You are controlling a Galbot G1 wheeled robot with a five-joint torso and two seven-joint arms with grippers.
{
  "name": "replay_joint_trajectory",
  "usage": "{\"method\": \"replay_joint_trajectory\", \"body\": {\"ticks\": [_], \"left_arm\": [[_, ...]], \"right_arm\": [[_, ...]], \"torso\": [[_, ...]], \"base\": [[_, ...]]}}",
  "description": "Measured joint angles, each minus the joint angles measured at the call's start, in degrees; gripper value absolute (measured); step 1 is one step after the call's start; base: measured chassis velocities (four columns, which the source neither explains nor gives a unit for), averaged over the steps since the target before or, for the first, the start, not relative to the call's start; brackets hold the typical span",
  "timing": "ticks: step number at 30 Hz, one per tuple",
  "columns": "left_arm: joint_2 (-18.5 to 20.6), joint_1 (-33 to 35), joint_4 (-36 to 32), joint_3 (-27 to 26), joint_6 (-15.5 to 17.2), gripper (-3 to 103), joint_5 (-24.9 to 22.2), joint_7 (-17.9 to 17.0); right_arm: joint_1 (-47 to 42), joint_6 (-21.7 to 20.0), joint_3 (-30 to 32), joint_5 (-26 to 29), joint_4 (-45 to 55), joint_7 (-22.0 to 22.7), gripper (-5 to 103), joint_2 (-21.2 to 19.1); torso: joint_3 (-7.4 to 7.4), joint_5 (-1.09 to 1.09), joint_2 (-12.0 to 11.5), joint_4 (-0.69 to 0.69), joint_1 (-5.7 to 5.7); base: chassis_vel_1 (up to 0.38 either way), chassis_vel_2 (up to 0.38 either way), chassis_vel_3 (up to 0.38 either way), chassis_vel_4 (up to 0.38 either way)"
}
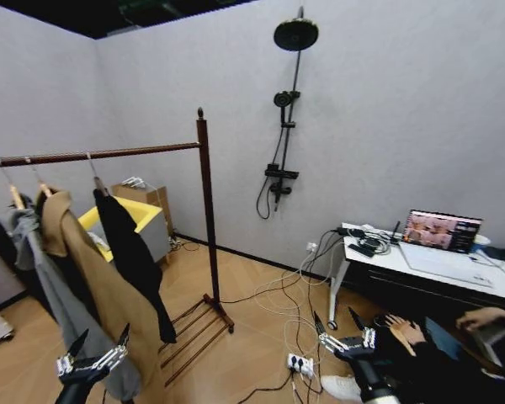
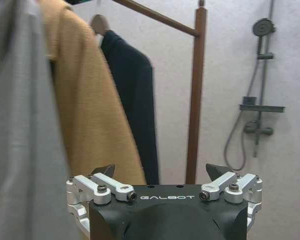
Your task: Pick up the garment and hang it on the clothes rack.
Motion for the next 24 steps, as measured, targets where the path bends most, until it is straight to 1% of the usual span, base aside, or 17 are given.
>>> {"method": "replay_joint_trajectory", "body": {"ticks": [17,20,24], "left_arm": [[0.00,0.00,0.00,0.00,0.00,100,0.00,0.00],[0.00,0.00,0.00,0.00,0.00,100,0.00,0.00],[0.00,0.00,0.00,0.00,0.00,100,0.00,0.00]], "right_arm": [[0.00,-0.01,0.00,0.00,0.00,-0.01,100,0.00],[-0.01,-0.01,0.00,0.01,0.00,-0.01,100,0.00],[-0.01,-0.01,0.00,0.00,-0.01,-0.01,100,0.00]], "torso": [[0.00,0.01,0.00,0.00,-0.01],[0.00,0.01,0.00,-0.02,0.00],[0.00,0.00,0.00,-0.01,0.00]], "base": [[-0.128,-0.119,-0.129,-0.123],[-0.088,-0.093,-0.105,-0.096],[-0.056,-0.047,-0.058,-0.059]]}}
